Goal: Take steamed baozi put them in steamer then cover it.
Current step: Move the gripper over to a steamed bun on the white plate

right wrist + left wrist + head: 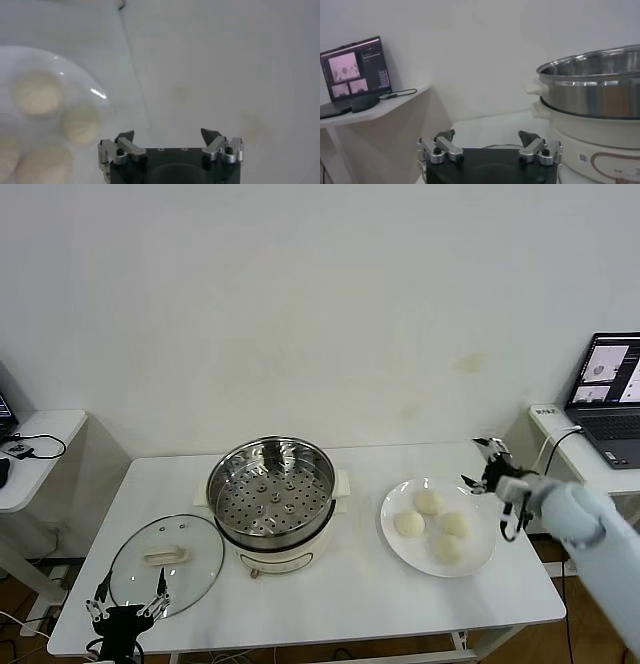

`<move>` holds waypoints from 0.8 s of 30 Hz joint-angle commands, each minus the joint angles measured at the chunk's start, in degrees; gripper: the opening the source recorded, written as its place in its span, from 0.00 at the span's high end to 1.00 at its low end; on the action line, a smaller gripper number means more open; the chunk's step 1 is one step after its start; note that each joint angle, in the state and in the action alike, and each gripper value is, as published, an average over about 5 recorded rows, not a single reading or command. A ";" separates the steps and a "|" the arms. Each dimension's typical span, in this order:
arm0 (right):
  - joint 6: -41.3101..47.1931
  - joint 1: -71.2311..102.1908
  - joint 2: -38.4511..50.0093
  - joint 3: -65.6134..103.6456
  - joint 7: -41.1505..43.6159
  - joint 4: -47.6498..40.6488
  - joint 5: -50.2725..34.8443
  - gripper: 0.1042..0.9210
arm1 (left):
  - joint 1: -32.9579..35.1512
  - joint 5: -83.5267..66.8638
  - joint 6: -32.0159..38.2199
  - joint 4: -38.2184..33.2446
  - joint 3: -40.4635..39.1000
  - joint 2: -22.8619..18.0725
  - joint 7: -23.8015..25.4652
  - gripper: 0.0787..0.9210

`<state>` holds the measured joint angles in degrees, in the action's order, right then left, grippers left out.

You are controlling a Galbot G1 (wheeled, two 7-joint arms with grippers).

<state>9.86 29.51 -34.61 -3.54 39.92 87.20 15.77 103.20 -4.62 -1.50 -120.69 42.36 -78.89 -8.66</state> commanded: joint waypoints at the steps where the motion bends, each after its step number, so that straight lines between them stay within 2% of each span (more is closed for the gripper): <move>1: -1.30 -27.23 2.78 -30.16 17.76 -12.77 -3.69 0.12 | -0.07 0.29 -0.22 -0.16 0.21 0.11 0.10 0.12; 14: -5.27 -33.65 -12.20 -41.01 20.41 -26.25 -2.17 0.12 | -0.62 0.23 -0.38 0.05 0.86 0.42 0.32 0.12; 24: -5.10 -30.13 -16.29 -40.72 19.56 -30.66 -0.98 0.12 | -0.84 0.27 -0.35 0.58 1.31 0.49 0.37 0.12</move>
<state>5.43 1.60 -46.67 -39.30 57.49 62.27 14.54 102.34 -4.42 -1.84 -120.24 43.61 -78.43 -8.34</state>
